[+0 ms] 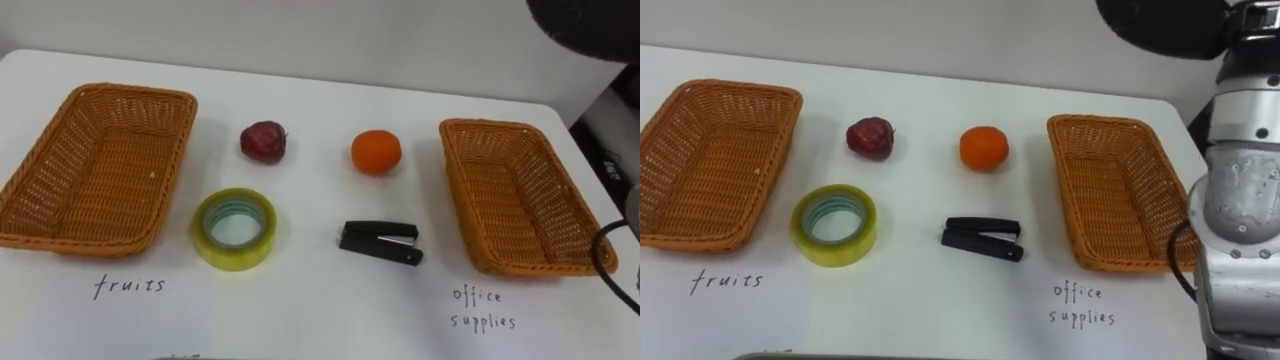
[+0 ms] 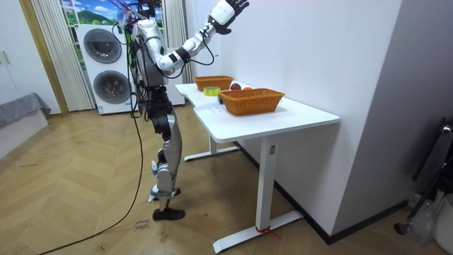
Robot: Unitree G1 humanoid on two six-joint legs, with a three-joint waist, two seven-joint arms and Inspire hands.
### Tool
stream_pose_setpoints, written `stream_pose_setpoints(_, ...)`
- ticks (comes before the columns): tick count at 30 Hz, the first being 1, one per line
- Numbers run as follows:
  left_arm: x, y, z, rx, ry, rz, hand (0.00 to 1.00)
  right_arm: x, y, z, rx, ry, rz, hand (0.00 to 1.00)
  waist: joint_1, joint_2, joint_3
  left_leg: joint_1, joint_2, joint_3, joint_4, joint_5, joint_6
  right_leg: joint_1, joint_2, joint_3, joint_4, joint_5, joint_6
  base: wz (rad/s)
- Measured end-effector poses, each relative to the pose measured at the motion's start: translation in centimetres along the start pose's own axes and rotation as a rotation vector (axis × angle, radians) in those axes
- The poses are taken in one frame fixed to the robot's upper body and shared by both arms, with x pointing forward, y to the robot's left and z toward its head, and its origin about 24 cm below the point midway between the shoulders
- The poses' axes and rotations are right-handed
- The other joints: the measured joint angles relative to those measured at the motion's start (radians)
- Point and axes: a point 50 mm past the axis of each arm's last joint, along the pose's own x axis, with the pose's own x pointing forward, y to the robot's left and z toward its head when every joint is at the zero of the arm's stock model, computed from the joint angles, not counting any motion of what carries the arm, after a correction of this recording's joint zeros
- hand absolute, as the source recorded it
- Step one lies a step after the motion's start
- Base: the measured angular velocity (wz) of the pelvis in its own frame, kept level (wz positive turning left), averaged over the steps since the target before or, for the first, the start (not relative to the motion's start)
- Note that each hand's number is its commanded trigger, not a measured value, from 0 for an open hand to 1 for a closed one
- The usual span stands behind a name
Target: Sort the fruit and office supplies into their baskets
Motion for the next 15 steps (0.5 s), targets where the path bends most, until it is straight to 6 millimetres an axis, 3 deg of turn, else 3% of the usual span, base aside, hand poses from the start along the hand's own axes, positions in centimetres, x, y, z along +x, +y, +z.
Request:
stream_pose_setpoints(5, 0.1, -0.1, 0.6, 0.011, -0.012, -0.030, 0.00, 0.5, 0.6, -0.2, 0.006, 0.019, 0.117, 0.00, 0.002, -0.011, 0.0002, -0.009, -0.001, -0.007, 0.003, 0.000, 0.000, -0.005, -0.001, -0.002, -0.001, 0.000, 0.000, 0.03)
stream_pose_setpoints(9, 0.1, -0.3, 1.4, 0.022, -0.029, -0.059, 0.00, 0.0, 2.3, -1.4, 0.020, 0.095, 0.314, 0.00, 0.012, -0.024, 0.0031, -0.010, -0.001, -0.006, 0.014, 0.000, 0.000, -0.004, -0.001, 0.001, -0.001, 0.000, 0.000, 0.00)
stream_pose_setpoints(15, 0.2, 0.1, 1.9, 0.036, -0.034, -0.068, 0.00, -0.7, 3.8, -2.3, 0.036, 0.156, 0.506, 0.00, 0.028, -0.033, -0.0034, -0.011, 0.000, -0.008, 0.016, 0.000, 0.000, -0.003, -0.001, 0.000, -0.001, 0.000, 0.000, 0.02)
